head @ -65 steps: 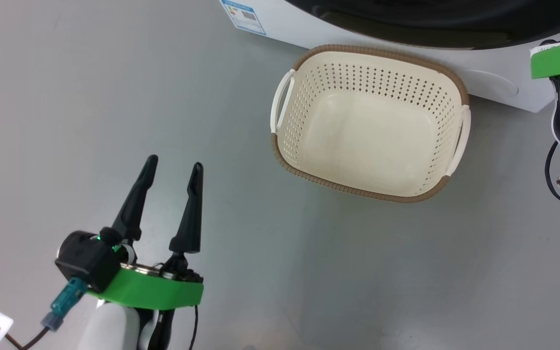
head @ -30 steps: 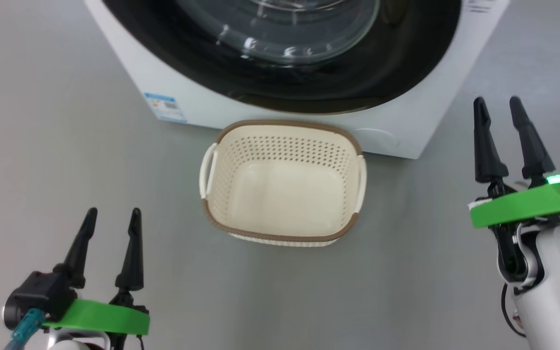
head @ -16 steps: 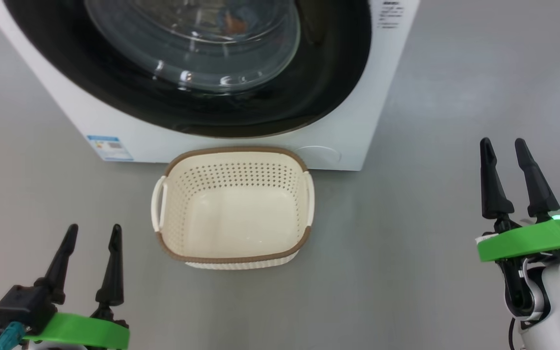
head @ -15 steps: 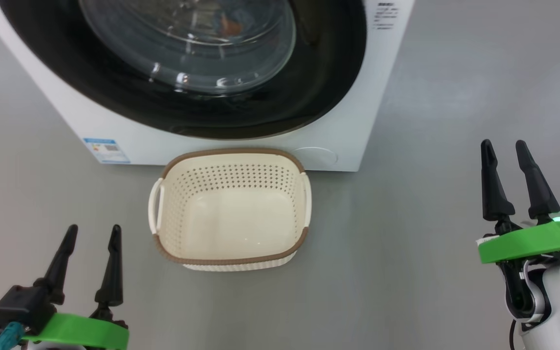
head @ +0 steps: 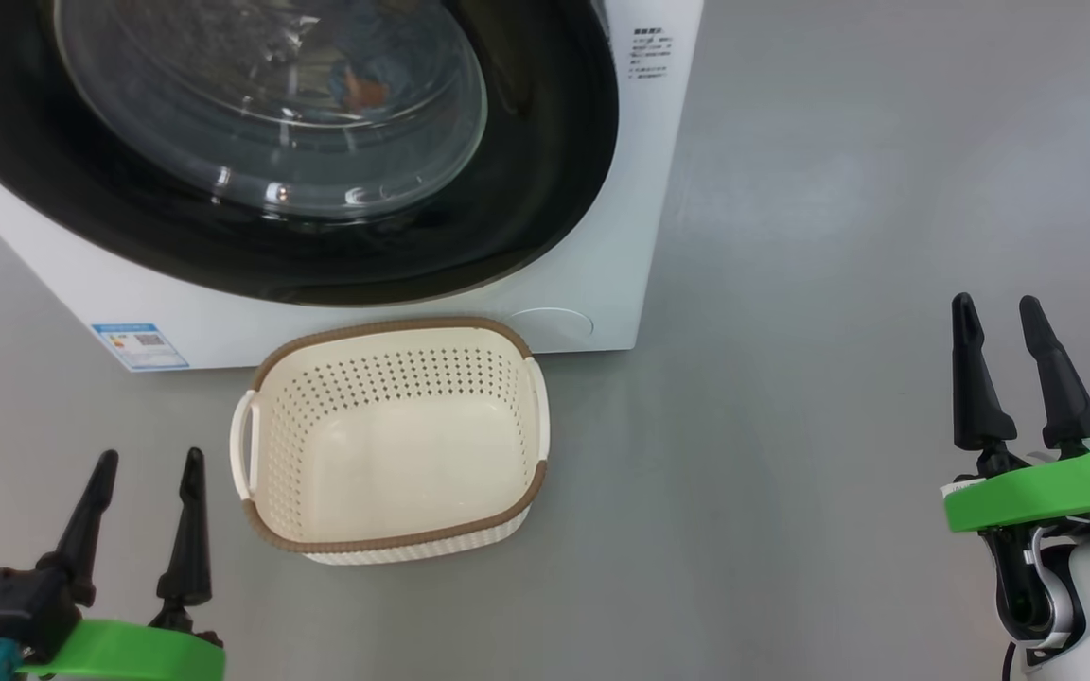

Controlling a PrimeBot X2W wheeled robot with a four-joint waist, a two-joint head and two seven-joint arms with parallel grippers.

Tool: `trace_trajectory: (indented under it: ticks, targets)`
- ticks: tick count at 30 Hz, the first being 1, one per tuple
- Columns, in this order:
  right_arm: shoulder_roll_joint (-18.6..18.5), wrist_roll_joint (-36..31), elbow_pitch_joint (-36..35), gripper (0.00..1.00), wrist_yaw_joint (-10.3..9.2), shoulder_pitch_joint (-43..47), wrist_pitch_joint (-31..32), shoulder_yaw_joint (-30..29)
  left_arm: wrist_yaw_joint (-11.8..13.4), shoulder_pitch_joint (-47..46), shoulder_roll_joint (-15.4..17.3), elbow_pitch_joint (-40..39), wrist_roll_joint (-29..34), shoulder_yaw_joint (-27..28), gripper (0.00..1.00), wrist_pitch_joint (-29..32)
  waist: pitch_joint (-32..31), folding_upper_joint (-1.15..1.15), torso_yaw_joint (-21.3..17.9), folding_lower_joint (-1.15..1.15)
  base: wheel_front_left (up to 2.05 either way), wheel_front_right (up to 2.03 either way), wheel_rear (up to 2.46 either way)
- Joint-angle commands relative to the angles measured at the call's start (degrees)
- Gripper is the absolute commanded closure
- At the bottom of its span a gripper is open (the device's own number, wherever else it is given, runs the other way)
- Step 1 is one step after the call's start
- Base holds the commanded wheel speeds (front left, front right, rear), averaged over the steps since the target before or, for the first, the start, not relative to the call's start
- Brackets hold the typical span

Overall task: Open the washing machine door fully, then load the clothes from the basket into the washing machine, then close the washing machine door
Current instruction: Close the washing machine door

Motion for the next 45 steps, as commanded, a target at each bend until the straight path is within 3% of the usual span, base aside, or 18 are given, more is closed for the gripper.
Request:
trace_trajectory:
  ticks: [1, 45]
  targets:
    - [-0.80, 0.30, -1.68, 0.00, 0.00, 0.60, -0.28, 0.57, 0.03, -0.31, 1.80, -0.72, 0.50, 2.25, 0.00, -0.37, -0.24, 0.00, -0.47, 0.00, 0.00, 0.00, 0.00]
    - [0.44, -0.38, -3.09, 0.00, 0.00, 3.72, -0.28, -1.22, 0.03, 1.43, -0.13, -1.11, 3.50, 7.21, 0.00, -0.37, -0.87, 0.00, -0.32, 0.00, 0.00, 0.00, 0.00]
